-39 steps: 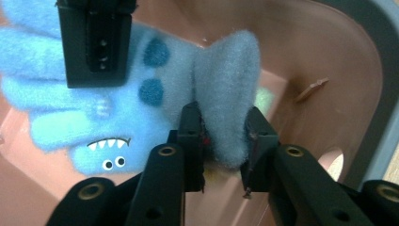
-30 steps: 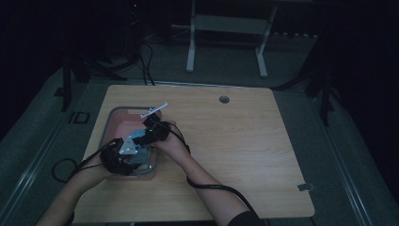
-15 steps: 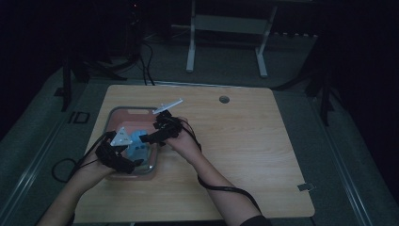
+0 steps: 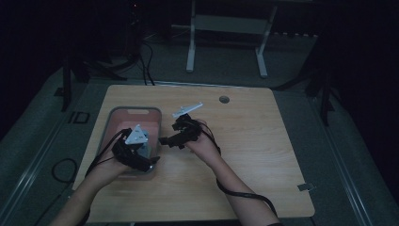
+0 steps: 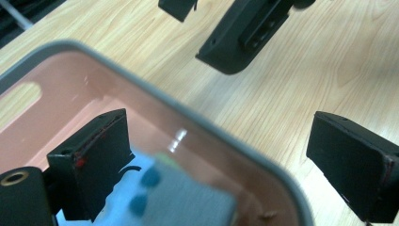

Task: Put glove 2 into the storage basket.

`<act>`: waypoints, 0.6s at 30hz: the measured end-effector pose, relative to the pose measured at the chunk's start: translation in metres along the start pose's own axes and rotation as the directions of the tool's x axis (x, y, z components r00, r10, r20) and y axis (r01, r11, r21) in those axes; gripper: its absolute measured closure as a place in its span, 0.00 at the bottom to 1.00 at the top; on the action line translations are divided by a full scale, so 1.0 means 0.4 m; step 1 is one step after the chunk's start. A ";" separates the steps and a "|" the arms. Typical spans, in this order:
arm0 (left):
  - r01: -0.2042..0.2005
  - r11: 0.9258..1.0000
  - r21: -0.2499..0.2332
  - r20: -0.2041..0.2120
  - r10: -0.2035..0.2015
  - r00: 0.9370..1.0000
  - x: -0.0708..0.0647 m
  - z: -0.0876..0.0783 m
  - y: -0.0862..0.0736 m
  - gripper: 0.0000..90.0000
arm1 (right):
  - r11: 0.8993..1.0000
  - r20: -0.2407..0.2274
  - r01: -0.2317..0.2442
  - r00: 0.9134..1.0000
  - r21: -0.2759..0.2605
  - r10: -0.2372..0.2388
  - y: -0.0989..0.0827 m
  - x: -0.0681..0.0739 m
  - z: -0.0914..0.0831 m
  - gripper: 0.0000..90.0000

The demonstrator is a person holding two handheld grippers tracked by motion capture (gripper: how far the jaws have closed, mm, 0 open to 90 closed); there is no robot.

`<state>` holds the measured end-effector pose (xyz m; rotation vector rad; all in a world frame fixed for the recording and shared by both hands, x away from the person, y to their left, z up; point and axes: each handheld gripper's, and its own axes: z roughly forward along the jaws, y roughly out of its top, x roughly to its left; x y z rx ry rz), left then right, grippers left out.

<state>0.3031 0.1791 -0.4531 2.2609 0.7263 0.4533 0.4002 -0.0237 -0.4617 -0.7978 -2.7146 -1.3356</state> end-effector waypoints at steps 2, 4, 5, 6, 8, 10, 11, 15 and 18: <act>-0.010 1.000 -0.001 0.008 0.010 1.000 -0.010 0.009 0.009 0.08 | 1.000 0.005 -0.001 1.000 0.002 0.001 -0.011 -0.008 -0.010 0.16; -0.019 1.000 -0.006 0.020 0.019 1.000 -0.024 0.020 0.020 0.08 | 1.000 0.006 -0.006 1.000 -0.001 0.006 -0.026 -0.016 -0.021 0.16; -0.026 1.000 -0.011 0.023 0.026 0.999 -0.032 0.025 0.025 0.08 | 1.000 0.008 -0.003 1.000 -0.001 0.003 -0.032 -0.020 -0.025 0.16; -0.033 0.999 -0.012 0.021 0.033 0.999 -0.040 0.029 0.031 0.08 | 1.000 0.007 -0.003 1.000 0.000 0.003 -0.040 -0.022 -0.029 0.16; -0.039 0.999 -0.032 0.030 0.040 0.999 -0.057 0.036 0.040 0.08 | 1.000 0.013 -0.004 1.000 0.001 0.004 -0.054 -0.028 -0.036 0.16; -0.037 0.999 -0.039 0.037 0.038 0.999 -0.070 0.044 0.049 0.08 | 1.000 0.013 -0.007 1.000 0.003 0.007 -0.068 -0.032 -0.044 0.16; -0.033 0.999 -0.042 0.050 0.035 0.998 -0.076 0.049 0.053 0.08 | 1.000 0.011 -0.009 1.000 0.003 0.009 -0.075 -0.034 -0.048 0.16; -0.049 0.998 -0.038 0.082 0.052 0.995 -0.102 0.073 0.067 0.08 | 1.000 0.010 -0.007 1.000 0.000 0.007 -0.104 -0.039 -0.065 0.16; -0.056 0.998 -0.040 0.106 0.060 0.993 -0.115 0.082 0.074 0.08 | 1.000 0.008 0.000 1.000 0.001 0.000 -0.124 -0.042 -0.077 0.16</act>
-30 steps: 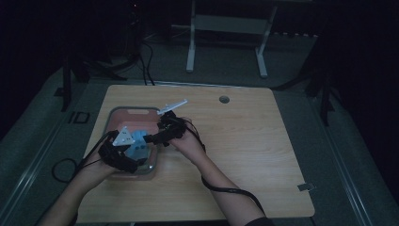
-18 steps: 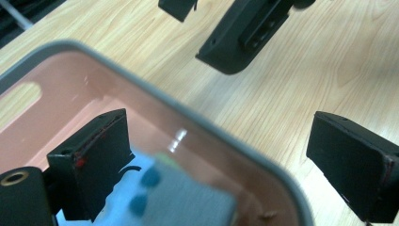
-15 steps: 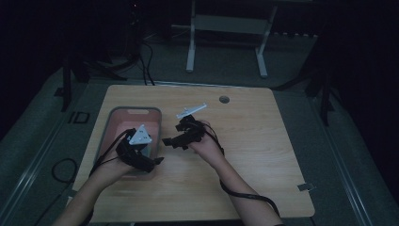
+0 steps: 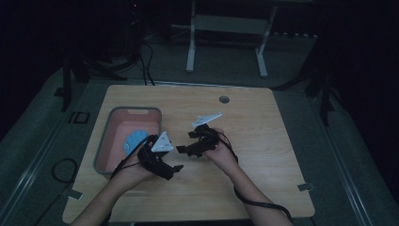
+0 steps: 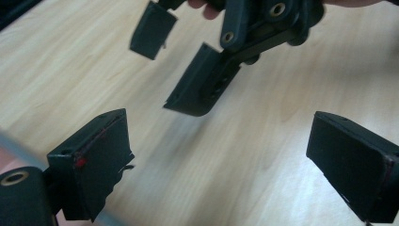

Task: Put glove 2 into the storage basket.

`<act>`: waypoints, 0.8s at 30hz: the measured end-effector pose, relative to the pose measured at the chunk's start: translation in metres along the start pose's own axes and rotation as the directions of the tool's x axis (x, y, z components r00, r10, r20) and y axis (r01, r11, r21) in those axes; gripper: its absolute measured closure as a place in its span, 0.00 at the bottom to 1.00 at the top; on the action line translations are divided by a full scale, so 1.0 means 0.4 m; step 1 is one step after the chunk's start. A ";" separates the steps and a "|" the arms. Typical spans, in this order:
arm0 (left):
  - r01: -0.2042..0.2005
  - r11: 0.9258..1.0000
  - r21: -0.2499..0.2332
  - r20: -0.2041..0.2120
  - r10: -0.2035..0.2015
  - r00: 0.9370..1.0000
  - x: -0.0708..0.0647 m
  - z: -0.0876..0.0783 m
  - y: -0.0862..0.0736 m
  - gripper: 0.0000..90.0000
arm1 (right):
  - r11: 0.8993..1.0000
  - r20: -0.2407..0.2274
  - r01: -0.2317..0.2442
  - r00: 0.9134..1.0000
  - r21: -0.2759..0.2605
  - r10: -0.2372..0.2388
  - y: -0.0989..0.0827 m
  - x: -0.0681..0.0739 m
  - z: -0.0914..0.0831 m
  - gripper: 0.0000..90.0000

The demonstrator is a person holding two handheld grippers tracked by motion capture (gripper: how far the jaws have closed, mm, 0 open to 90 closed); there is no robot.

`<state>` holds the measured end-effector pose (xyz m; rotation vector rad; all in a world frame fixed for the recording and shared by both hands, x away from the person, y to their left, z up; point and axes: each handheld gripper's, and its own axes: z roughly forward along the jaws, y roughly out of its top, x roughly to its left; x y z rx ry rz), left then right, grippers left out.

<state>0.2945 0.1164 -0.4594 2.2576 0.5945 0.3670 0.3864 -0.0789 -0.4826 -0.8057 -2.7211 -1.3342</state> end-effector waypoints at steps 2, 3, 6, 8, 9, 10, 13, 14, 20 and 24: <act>0.005 1.000 -0.008 0.025 -0.005 1.000 -0.018 0.016 0.009 0.08 | 1.000 -0.007 -0.003 1.000 -0.005 0.003 -0.013 -0.003 -0.007 0.16; 0.003 1.000 -0.013 0.035 -0.002 0.999 -0.027 0.024 0.012 0.08 | 1.000 -0.010 -0.004 1.000 -0.007 0.003 -0.018 -0.005 -0.012 0.16; 0.007 1.000 -0.023 0.056 -0.006 0.998 -0.040 0.038 0.014 0.08 | 1.000 -0.007 -0.003 1.000 -0.015 0.003 -0.036 -0.010 -0.022 0.16; 0.007 1.000 -0.023 0.056 -0.006 0.998 -0.040 0.038 0.014 0.08 | 1.000 -0.008 -0.004 1.000 -0.017 0.004 -0.041 -0.012 -0.024 0.16; -0.006 1.000 -0.019 0.067 0.007 0.998 -0.051 0.054 0.013 0.08 | 1.000 -0.008 -0.004 1.000 -0.017 0.004 -0.041 -0.012 -0.024 0.16; -0.008 1.000 -0.014 0.075 0.009 0.997 -0.055 0.061 0.012 0.08 | 1.000 -0.002 -0.011 1.000 -0.016 0.011 -0.055 -0.019 -0.029 0.16; -0.008 1.000 -0.009 0.093 0.009 0.996 -0.065 0.081 0.007 0.08 | 1.000 0.007 -0.016 1.000 -0.014 0.016 -0.076 -0.027 -0.036 0.16; -0.008 1.000 -0.009 0.093 0.009 0.996 -0.065 0.081 0.007 0.08 | 1.000 0.007 -0.016 1.000 -0.014 0.016 -0.076 -0.027 -0.036 0.16; -0.028 1.000 -0.014 0.118 0.030 0.993 -0.090 0.122 0.003 0.08 | 1.000 0.039 -0.014 0.999 0.000 0.014 -0.138 -0.048 -0.055 0.16; -0.036 0.999 -0.036 0.146 0.041 0.988 -0.106 0.145 0.000 0.08 | 0.999 0.039 -0.027 0.999 -0.021 0.028 -0.169 -0.061 -0.069 0.16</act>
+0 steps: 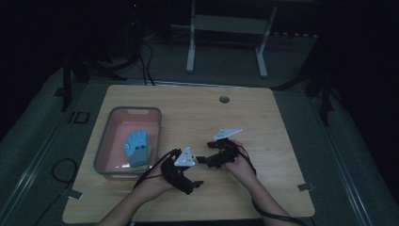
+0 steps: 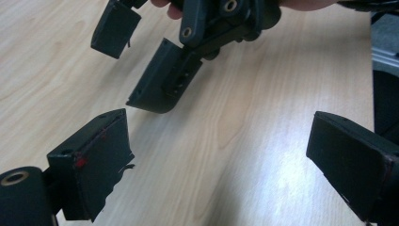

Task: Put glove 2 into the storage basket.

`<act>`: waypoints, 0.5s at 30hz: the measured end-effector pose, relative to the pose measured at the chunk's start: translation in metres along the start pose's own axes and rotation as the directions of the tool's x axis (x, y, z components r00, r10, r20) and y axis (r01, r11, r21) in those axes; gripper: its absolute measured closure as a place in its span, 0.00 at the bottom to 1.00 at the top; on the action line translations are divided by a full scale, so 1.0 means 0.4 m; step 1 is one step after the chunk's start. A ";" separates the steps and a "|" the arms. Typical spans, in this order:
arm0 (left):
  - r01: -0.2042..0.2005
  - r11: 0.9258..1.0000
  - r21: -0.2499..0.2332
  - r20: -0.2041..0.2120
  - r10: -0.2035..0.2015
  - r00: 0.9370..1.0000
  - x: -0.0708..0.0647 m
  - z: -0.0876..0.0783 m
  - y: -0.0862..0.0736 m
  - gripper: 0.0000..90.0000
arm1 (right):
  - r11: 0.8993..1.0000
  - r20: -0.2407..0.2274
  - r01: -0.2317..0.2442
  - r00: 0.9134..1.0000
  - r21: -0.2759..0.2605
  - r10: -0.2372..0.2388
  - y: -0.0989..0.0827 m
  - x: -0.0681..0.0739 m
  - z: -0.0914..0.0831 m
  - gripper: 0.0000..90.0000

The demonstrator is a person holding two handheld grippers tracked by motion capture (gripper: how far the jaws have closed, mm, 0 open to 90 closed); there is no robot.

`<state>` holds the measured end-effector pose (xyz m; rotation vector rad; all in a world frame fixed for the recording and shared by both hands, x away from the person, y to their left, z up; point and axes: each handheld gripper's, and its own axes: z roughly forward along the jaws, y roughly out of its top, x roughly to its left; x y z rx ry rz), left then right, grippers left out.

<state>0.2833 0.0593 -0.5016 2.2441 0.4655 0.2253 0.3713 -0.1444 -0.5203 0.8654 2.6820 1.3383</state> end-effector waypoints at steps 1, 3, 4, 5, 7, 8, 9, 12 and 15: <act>0.002 1.000 -0.007 0.007 -0.002 1.000 -0.004 0.008 -0.002 0.08 | 1.000 0.005 -0.006 1.000 0.001 0.006 -0.008 -0.004 -0.003 0.15; -0.014 1.000 0.008 0.025 0.014 1.000 -0.011 0.028 -0.006 0.08 | 1.000 0.006 -0.017 1.000 -0.004 0.017 -0.021 -0.011 -0.009 0.15; -0.025 1.000 0.011 0.033 0.025 0.999 -0.014 0.036 -0.009 0.08 | 1.000 0.003 -0.019 1.000 -0.009 0.019 -0.029 -0.014 -0.013 0.15; -0.028 1.000 0.011 0.038 0.027 0.999 -0.017 0.042 -0.010 0.08 | 1.000 0.010 -0.017 1.000 -0.007 0.017 -0.035 -0.016 -0.015 0.15; -0.036 0.999 0.018 0.043 0.035 0.998 -0.019 0.048 -0.012 0.08 | 1.000 0.017 -0.017 1.000 -0.007 0.017 -0.040 -0.017 -0.017 0.14; -0.041 0.999 0.018 0.051 0.040 0.998 -0.023 0.058 -0.015 0.08 | 1.000 0.021 -0.014 1.000 -0.010 0.014 -0.046 -0.019 -0.019 0.15; -0.042 0.999 0.022 0.056 0.041 0.998 -0.026 0.066 -0.017 0.08 | 1.000 0.030 -0.020 0.999 -0.013 0.020 -0.062 -0.025 -0.026 0.15; -0.048 0.999 0.020 0.056 0.047 0.997 -0.029 0.072 -0.019 0.08 | 1.000 0.032 -0.019 0.999 -0.021 0.019 -0.075 -0.030 -0.033 0.15; -0.054 0.999 0.011 0.063 0.053 0.997 -0.036 0.081 -0.022 0.08 | 0.999 0.039 -0.017 0.999 -0.028 0.018 -0.094 -0.034 -0.047 0.15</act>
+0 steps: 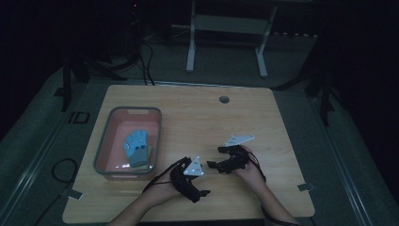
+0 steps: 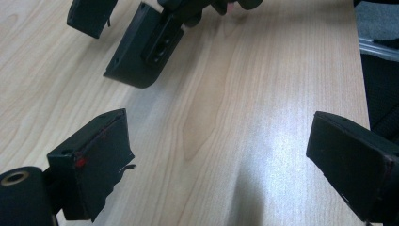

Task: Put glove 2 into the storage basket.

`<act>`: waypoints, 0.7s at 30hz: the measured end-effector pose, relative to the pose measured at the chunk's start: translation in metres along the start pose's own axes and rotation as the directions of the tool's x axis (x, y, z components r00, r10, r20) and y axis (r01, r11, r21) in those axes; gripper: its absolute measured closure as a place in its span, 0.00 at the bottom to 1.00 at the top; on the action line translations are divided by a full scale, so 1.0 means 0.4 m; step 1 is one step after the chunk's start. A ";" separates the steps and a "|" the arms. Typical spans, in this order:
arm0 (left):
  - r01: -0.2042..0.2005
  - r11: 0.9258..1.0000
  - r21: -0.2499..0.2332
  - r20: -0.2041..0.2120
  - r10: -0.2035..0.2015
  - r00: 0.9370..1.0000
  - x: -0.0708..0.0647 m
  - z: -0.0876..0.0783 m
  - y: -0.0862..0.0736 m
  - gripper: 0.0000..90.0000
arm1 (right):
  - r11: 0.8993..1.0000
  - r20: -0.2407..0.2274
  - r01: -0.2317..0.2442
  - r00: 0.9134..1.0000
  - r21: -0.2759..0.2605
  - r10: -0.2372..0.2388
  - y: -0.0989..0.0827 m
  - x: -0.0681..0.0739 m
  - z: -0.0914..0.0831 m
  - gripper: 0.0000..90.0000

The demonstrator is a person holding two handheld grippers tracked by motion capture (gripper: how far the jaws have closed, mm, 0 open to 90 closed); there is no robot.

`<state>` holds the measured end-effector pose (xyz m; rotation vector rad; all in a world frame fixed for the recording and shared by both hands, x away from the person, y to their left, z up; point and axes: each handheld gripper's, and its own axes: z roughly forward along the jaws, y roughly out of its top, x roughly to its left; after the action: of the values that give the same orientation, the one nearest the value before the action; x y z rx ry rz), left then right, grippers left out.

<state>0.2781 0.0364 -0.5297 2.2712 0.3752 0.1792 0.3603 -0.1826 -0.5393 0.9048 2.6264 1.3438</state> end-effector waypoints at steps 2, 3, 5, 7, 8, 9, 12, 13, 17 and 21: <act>-0.007 1.000 0.008 0.017 0.007 1.000 -0.007 0.012 -0.005 0.08 | 1.000 0.004 0.000 1.000 -0.006 0.000 -0.009 -0.001 -0.010 0.14; -0.007 1.000 0.008 0.017 0.007 1.000 -0.007 0.012 -0.005 0.08 | 1.000 0.009 0.008 1.000 -0.010 -0.007 -0.011 -0.002 -0.013 0.15; -0.010 1.000 0.014 0.024 0.009 1.000 -0.013 0.022 -0.008 0.08 | 1.000 0.019 0.013 1.000 -0.007 -0.013 -0.018 -0.001 -0.020 0.15; -0.016 1.000 0.013 0.030 0.016 0.999 -0.019 0.033 -0.014 0.08 | 1.000 0.020 0.017 1.000 -0.004 -0.017 -0.026 -0.001 -0.025 0.15; -0.014 1.000 0.010 0.031 0.013 0.999 -0.021 0.035 -0.016 0.08 | 1.000 0.025 0.024 0.999 0.003 -0.024 -0.030 -0.001 -0.027 0.15; -0.011 1.000 0.011 0.035 0.011 0.999 -0.022 0.038 -0.017 0.08 | 1.000 0.022 0.029 0.999 0.004 -0.029 -0.034 -0.001 -0.029 0.15; -0.014 1.000 0.008 0.039 0.013 0.999 -0.026 0.042 -0.020 0.08 | 1.000 0.024 0.030 0.999 0.004 -0.030 -0.043 -0.001 -0.035 0.15; -0.015 1.000 0.008 0.043 0.015 0.999 -0.027 0.044 -0.021 0.08 | 0.999 0.027 0.032 0.999 0.000 -0.032 -0.048 -0.001 -0.038 0.15; -0.024 1.000 0.010 0.055 0.023 0.998 -0.031 0.052 -0.025 0.08 | 0.999 0.040 0.036 0.999 0.012 -0.036 -0.073 -0.003 -0.047 0.15; -0.036 0.999 0.004 0.063 0.036 0.997 -0.033 0.060 -0.030 0.08 | 0.999 0.061 0.048 0.997 -0.001 -0.047 -0.087 -0.002 -0.055 0.15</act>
<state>0.2689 0.0225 -0.5545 2.2835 0.3026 0.1255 0.3378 -0.2145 -0.5521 0.8630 2.5833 1.2873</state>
